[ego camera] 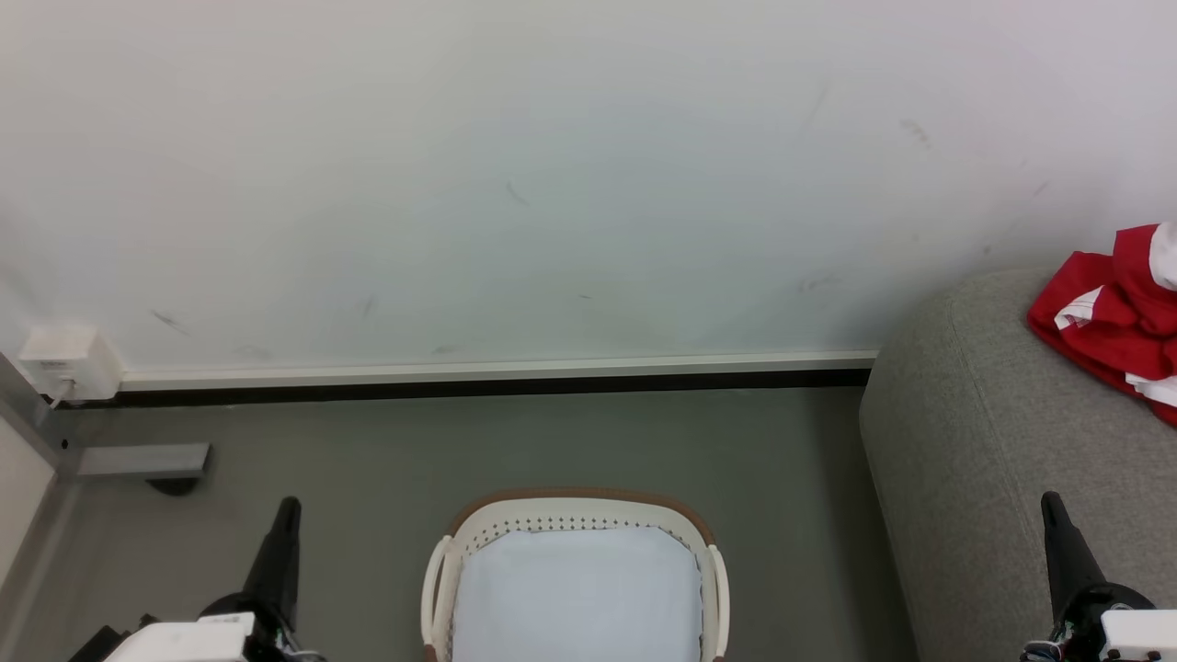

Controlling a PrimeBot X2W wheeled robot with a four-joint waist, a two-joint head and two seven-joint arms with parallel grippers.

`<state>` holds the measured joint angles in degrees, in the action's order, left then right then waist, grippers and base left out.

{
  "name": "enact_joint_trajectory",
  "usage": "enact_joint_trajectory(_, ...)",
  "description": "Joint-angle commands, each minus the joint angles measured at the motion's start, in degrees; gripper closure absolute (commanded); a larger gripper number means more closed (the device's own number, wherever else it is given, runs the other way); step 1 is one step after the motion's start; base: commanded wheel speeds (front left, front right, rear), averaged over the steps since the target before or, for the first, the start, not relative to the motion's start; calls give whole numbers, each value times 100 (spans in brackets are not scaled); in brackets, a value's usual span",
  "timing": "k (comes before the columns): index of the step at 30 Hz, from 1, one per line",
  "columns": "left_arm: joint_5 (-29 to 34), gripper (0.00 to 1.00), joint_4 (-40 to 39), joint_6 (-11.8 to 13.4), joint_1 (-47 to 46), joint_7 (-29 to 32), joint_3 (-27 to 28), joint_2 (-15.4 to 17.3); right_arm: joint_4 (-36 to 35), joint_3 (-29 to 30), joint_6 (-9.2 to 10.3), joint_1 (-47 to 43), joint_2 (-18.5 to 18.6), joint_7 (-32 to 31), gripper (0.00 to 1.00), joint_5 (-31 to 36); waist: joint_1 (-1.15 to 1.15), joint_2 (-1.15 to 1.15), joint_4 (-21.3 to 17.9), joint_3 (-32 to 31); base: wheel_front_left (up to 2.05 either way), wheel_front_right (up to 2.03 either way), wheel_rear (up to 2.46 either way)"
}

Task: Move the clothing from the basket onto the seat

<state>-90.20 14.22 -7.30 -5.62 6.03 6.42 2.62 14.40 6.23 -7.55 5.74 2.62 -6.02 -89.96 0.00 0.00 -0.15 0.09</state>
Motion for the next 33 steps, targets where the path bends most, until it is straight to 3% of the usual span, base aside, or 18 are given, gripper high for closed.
enact_joint_trajectory(1, -89, 100, -22, -30, -71, 30, 16, 45, -47, 33, 11, 67, 46, -31, 100, -112, 0, 0, 3, 1, 0, 0, 0)
enact_joint_trajectory(33, -259, 100, -24, -30, -92, 74, 17, 46, -55, 45, 12, 84, 46, -70, 100, -250, 0, 0, 15, 9, 0, 0, 0)
